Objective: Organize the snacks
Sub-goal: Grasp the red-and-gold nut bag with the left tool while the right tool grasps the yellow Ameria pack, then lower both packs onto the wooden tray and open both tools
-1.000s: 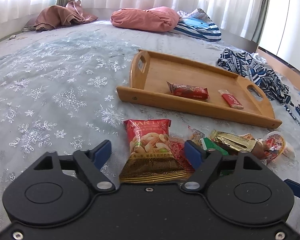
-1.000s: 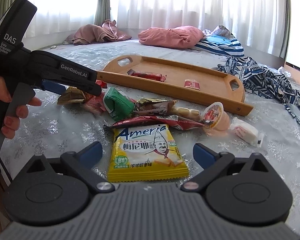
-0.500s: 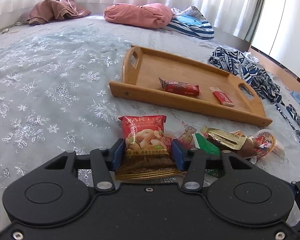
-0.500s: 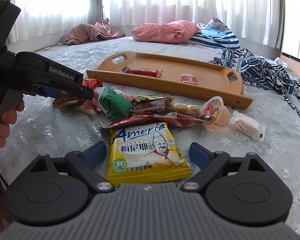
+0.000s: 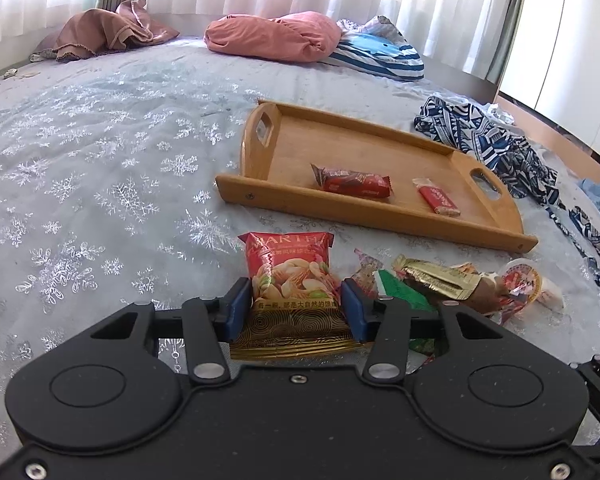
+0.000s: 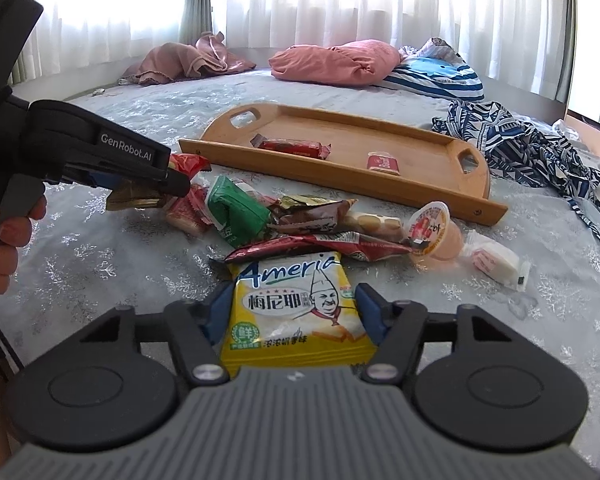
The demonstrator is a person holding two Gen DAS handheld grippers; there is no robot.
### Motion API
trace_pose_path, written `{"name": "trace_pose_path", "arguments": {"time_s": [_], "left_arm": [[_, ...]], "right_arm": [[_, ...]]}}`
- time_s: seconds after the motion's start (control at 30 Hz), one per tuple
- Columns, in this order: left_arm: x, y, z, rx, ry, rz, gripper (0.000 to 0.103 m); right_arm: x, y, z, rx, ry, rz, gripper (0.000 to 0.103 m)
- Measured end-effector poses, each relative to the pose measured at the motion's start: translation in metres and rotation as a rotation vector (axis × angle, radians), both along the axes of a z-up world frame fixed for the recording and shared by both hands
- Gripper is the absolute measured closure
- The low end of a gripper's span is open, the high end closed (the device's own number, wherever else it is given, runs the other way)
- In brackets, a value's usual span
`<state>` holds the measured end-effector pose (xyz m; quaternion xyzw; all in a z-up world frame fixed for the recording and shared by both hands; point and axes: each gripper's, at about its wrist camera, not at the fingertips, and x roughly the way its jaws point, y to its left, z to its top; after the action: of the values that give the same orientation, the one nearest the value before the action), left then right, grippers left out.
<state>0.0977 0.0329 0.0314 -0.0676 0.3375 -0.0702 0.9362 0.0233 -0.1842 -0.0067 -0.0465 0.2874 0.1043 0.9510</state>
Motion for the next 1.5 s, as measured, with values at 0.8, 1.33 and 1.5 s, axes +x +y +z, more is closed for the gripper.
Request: {"name": "trace_pose_path", "arguments": {"time_s": [0.8,1.33,1.5], "left_arm": [[0.036,-0.005,0.041,-0.009,-0.037,0.007,0.057],[0.096,-0.017,0.044,-0.040,0.003,0.015,0.057],[0.121,-0.024,0.037,-0.036,0.027,0.028,0.057]], "right_arm": [[0.006,-0.038,0.059,0.065,-0.056,-0.093,0.042],[0.103,-0.092,0.069,0.186,-0.035,-0.278,0.041],[0.137,-0.104,0.062,0.230,-0.008,-0.309,0.041]]}}
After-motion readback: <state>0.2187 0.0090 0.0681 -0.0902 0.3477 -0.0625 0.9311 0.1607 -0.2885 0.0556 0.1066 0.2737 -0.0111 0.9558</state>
